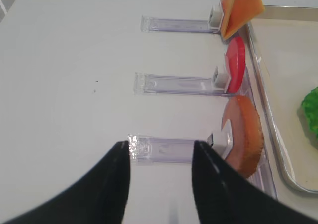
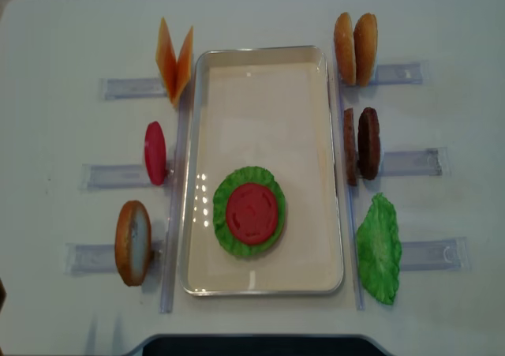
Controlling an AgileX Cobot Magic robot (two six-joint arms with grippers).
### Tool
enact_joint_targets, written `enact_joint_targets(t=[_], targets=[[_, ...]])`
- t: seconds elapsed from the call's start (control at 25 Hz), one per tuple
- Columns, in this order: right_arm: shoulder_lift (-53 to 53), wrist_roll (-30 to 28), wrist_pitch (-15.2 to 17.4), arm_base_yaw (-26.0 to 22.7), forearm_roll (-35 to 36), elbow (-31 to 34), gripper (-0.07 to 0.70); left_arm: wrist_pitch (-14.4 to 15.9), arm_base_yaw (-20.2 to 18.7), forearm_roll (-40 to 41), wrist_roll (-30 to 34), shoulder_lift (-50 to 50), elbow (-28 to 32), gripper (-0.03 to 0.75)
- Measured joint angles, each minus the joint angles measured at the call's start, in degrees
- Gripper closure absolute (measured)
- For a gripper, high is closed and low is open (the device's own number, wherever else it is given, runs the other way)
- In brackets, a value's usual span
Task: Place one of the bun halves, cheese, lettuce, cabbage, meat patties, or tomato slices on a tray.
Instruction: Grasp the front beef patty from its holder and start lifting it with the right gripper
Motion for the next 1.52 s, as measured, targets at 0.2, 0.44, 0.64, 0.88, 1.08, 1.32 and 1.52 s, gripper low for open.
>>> enact_joint_targets(t=[0.2, 0.44, 0.64, 0.88, 1.08, 1.32, 1.52], targets=[[0.0, 0.0, 0.0, 0.0, 0.0, 0.0, 0.213, 0.0, 0.0, 0.0, 0.0, 0.0, 0.0, 0.466], [0.0, 0.0, 0.0, 0.0, 0.0, 0.0, 0.213, 0.0, 0.0, 0.0, 0.0, 0.0, 0.0, 0.539], [0.0, 0.3, 0.0, 0.0, 0.1, 0.0, 0.213, 0.0, 0.0, 0.0, 0.0, 0.0, 0.0, 0.578], [8.8, 0.6, 0.0, 0.0, 0.8, 0.0, 0.213, 0.0, 0.0, 0.0, 0.0, 0.0, 0.0, 0.622], [22.7, 0.1, -0.1, 0.0, 5.7, -0.1, 0.213, 0.0, 0.0, 0.0, 0.0, 0.0, 0.0, 0.659], [39.3, -2.0, -0.1, 0.0, 8.2, -5.0, 0.214, 0.0, 0.0, 0.0, 0.0, 0.0, 0.0, 0.707], [51.8, -3.5, 0.4, 0.0, 8.2, -11.0, 0.214, 0.0, 0.0, 0.0, 0.0, 0.0, 0.0, 0.715]])
